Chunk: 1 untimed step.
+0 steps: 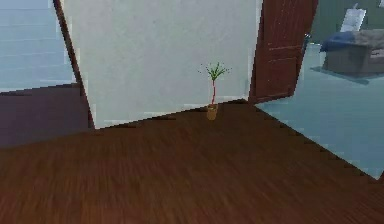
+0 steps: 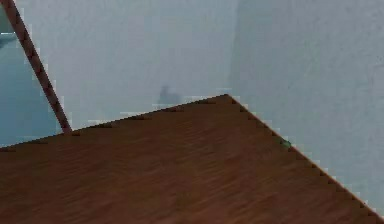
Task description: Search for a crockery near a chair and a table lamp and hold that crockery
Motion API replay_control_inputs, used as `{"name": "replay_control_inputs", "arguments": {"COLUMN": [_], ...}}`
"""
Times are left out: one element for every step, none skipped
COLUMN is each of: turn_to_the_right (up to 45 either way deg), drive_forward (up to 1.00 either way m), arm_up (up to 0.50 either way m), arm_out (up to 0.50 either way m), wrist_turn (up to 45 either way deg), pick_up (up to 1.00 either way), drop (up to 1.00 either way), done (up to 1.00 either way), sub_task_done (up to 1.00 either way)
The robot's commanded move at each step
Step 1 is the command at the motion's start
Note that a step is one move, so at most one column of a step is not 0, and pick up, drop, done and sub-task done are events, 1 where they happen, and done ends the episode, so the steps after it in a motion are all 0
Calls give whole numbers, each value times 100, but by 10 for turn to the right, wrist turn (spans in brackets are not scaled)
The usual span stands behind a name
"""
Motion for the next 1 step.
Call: {"name": "replay_control_inputs", "arguments": {"turn_to_the_right": [-210], "drive_forward": [0], "arm_up": [0], "arm_out": [0], "wrist_turn": [0], "pick_up": [0], "drop": [0], "done": [0], "sub_task_done": [0]}}
